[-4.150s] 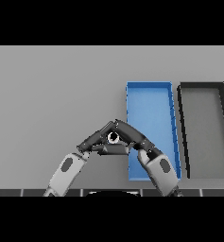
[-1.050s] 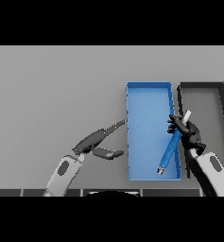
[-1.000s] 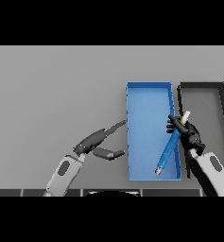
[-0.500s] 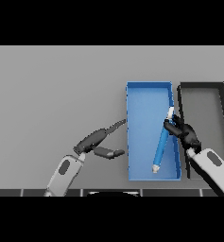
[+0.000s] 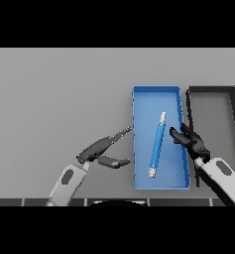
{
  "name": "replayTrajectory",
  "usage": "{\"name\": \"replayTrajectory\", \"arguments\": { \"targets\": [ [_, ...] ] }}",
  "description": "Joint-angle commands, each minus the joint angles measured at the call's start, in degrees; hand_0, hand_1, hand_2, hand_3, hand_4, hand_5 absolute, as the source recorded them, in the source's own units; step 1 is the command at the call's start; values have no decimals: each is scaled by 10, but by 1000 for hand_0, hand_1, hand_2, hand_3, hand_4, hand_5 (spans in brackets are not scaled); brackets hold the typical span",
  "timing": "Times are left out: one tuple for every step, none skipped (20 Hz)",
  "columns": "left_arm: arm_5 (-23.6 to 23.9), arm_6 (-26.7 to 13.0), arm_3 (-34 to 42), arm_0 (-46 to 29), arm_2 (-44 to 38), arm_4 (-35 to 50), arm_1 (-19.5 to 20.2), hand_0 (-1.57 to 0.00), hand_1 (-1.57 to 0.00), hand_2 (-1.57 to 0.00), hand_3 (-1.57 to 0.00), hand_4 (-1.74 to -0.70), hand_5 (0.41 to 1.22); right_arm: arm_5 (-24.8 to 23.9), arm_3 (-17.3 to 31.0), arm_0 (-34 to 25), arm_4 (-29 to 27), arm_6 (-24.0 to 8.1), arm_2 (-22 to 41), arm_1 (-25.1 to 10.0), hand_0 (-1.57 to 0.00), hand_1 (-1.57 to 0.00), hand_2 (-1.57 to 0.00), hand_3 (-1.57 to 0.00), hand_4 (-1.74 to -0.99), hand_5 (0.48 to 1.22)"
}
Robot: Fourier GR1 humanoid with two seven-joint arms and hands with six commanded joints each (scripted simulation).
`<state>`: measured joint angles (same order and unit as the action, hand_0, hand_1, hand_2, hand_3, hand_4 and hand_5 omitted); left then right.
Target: Pick up the blue pipe and place it into the blue bin.
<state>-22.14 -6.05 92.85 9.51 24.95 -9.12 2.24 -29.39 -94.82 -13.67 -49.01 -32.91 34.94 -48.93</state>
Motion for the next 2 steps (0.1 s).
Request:
{"name": "replayTrajectory", "arguments": {
  "targets": [
    [-3, 6, 1, -5, 0, 3, 2, 1, 1, 1, 1, -885, 480, 6, -1, 0, 3, 4, 4, -4, -212, -100, -24, -5, -1152, 791],
    [-2, 8, -1, -5, -2, 3, 3, 1, 1, 1, 1, -885, 480, 8, 1, -3, 1, 0, 3, -5, -212, -100, -24, -5, -1152, 798]
  ]
}}
